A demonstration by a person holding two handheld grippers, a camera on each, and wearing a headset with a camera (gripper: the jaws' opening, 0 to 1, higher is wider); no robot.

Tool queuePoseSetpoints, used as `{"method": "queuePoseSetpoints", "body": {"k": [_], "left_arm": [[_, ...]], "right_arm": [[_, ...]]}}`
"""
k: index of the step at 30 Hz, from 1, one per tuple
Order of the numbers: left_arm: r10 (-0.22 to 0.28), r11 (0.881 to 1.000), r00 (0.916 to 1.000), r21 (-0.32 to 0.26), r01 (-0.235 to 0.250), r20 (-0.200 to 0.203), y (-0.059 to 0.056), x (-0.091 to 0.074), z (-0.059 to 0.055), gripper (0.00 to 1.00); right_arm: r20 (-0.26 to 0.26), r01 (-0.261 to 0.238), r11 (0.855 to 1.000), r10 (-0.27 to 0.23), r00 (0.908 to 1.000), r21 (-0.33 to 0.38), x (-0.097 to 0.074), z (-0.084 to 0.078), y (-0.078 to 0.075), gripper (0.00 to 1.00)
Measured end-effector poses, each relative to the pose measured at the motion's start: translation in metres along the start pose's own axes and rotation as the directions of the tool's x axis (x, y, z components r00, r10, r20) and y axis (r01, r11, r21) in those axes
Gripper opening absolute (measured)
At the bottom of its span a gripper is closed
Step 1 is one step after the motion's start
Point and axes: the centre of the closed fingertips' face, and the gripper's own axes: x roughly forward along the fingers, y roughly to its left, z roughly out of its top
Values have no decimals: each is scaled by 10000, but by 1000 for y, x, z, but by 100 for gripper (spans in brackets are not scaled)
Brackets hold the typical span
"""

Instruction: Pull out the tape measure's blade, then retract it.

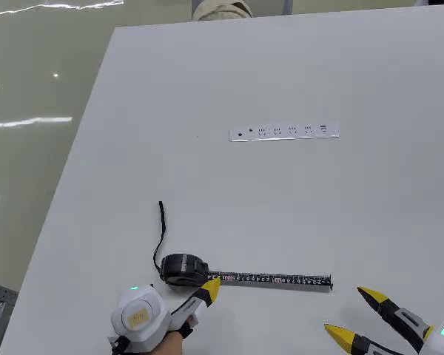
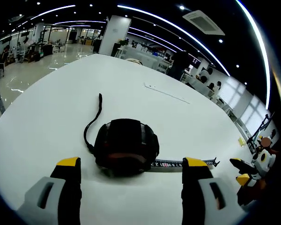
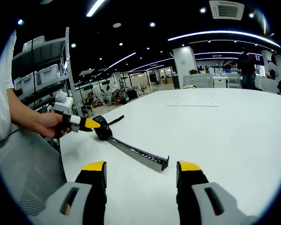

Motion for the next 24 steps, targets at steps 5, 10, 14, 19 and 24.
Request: {"method": "queuePoseSetpoints", "body": {"k": [5,10,14,19,24], "left_arm": [[36,10000,10000,-27,-36,-63,0,3,-1,88],[47,9999,10000,-121,-48,-77,1,6,-1,87],[42,10000,9999,-59,-43,-107,0,8,-1,86],[64,10000,9999,-16,-64,-151,1,12,-2,85],[51,10000,9998,-46,-52,-188,0,12,-1,85]], "right_arm": [[-73,-59,10000,59,10000,-4,2,-3,-3,59],[-134,-155,9999,156,9998,15,6,-4,-5,58],[-176,-199,9998,199,9996,31,7,-4,-6,58],[-221,-264,9996,266,9994,80,10,-6,-8,57],[-278,-300,9995,303,9992,107,11,-8,-11,56]]}}
